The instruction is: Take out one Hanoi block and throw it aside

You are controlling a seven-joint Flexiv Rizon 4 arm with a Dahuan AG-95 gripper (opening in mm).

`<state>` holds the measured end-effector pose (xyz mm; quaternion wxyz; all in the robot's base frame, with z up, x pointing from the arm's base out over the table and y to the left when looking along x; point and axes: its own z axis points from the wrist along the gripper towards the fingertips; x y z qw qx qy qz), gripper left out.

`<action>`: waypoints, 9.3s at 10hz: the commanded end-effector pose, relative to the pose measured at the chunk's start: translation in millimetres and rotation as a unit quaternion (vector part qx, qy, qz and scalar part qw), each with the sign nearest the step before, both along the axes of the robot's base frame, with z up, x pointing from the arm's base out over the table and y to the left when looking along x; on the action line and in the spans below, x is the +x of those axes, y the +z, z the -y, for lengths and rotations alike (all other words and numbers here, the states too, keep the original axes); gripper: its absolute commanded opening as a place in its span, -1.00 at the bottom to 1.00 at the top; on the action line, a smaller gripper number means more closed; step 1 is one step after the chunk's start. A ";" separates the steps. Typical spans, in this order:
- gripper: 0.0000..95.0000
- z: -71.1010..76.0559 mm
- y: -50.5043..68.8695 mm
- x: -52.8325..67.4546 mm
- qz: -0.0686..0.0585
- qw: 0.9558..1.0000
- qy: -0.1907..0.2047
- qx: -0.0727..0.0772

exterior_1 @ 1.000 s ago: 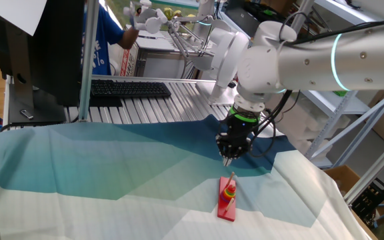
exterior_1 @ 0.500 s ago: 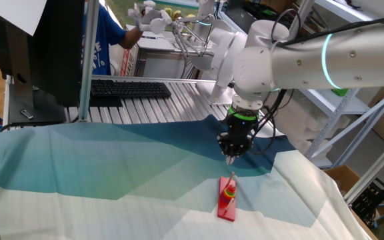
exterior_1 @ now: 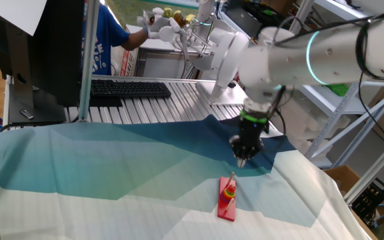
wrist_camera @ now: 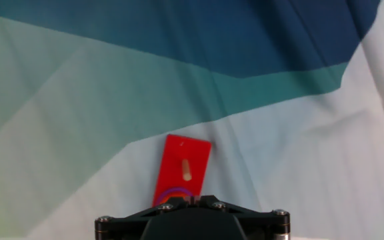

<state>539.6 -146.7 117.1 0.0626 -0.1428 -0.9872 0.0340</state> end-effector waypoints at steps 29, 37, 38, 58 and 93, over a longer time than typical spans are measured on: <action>-1.00 -27.7 -32.9 -25.7 0.076 0.996 0.034 0.019; -0.60 -27.9 -35.6 -25.4 0.077 0.997 0.023 0.019; -0.60 -27.8 -35.7 -25.4 0.077 0.997 0.023 0.019; -0.60 -25.1 -52.1 -27.0 0.085 0.996 0.025 0.030; -0.60 -26.6 -58.4 -30.2 0.087 0.995 0.025 0.041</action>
